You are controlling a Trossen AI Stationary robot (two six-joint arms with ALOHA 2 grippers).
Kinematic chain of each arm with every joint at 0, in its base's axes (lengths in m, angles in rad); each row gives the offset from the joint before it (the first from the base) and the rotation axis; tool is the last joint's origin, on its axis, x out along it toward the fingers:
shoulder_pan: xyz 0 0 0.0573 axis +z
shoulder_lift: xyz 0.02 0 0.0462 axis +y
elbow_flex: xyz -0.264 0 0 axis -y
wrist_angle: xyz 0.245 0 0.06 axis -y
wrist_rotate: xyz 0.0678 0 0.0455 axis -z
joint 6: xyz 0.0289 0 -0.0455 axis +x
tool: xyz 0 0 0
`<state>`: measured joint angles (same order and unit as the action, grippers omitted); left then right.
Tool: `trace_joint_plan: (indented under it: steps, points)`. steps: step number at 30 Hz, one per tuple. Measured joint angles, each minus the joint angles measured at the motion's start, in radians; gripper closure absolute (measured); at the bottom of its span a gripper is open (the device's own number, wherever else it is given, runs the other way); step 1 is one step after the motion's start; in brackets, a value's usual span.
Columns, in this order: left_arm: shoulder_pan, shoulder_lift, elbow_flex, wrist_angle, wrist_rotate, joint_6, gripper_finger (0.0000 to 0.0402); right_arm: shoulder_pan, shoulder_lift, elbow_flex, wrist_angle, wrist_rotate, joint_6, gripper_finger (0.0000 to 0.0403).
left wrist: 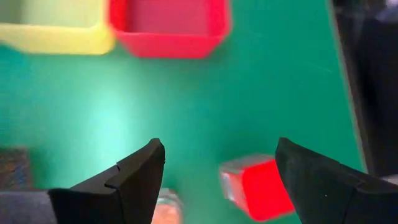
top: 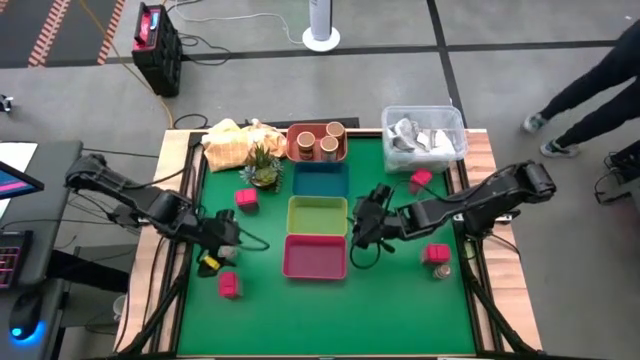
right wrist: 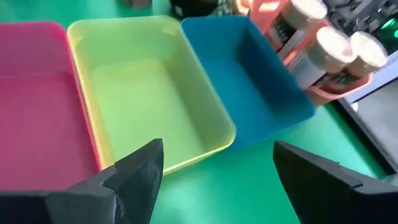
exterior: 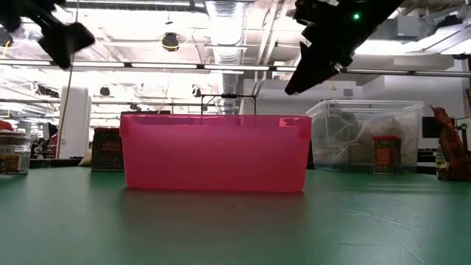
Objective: Sort spices by type
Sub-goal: Put the left brown spice bottle into the blue bin
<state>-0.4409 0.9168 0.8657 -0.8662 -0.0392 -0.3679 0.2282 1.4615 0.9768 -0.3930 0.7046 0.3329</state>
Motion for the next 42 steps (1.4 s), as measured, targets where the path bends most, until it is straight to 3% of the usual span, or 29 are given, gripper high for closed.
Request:
trace_joint_plan:
  steps: [9, 16, 24, 34, 42]
  points:
    - [-0.220, 0.073, 0.018, -0.006, 0.065, 0.210, 0.0111, -0.065, -0.094, 0.000, 0.122, 0.002, -0.077, 0.0074]
    - [-0.245, 0.200, 0.062, -0.137, -0.016, 0.154, 0.0111, -0.027, -0.083, 0.002, 0.166, 0.006, -0.075, 0.0074]
    - [-0.184, 0.360, 0.149, -0.373, -0.154, 0.134, 0.0111, -0.019, -0.067, 0.002, 0.172, 0.014, -0.079, 0.0074]
    - [0.032, 0.405, 0.111, -0.366, -0.081, 0.201, 0.0111, -0.017, -0.067, 0.002, 0.172, 0.014, -0.121, 0.0074]
    - [0.071, 0.412, 0.103, -0.298, 0.009, 0.221, 0.0111, -0.008, -0.067, 0.002, 0.171, 0.014, -0.124, 0.0074]
